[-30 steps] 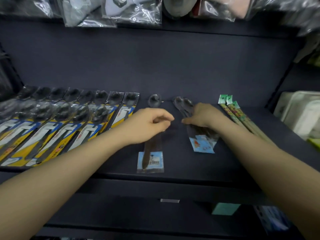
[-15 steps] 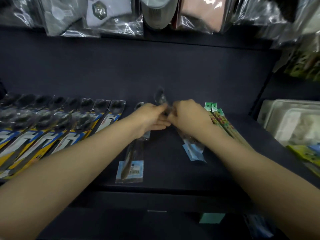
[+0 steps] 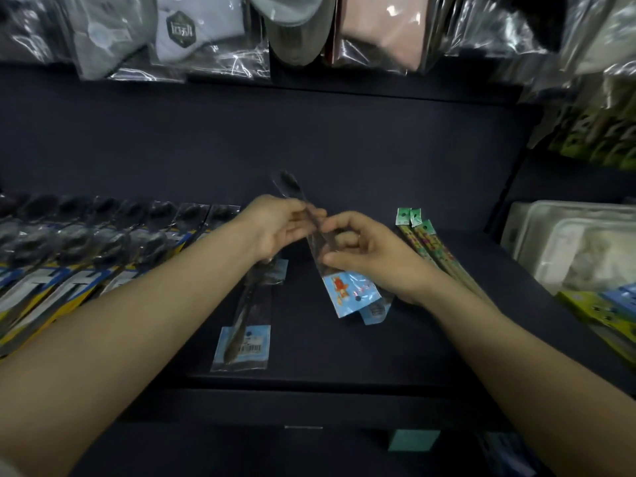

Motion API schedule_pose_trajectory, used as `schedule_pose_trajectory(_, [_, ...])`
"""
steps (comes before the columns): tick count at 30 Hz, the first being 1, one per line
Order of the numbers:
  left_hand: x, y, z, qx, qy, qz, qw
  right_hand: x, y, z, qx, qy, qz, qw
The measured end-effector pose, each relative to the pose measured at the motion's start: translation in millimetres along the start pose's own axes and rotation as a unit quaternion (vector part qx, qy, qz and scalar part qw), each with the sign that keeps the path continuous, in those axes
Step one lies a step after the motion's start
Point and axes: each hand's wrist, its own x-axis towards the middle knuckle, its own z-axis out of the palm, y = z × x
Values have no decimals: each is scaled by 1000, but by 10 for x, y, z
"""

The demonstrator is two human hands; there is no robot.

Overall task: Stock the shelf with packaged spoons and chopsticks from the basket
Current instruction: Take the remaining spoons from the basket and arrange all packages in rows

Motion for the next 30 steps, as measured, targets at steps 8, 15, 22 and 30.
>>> schedule_pose_trajectory(8, [57,-6,-6,43,-25,-43,998,-82,-41,-18,-61,-26,-85,994])
schedule_pose_trajectory(15, [100,10,-83,27,-53,-72,996,73,7,5,-98,117,-176,972])
schedule_pose_trajectory(22, [99,33,-230,100,-141,-29,984,315,31,99,-457,239,-311,798])
schedule_pose_trajectory(30, [163,-138,-363,424,-115,93,893,317,210,180,-645,6,-381,662])
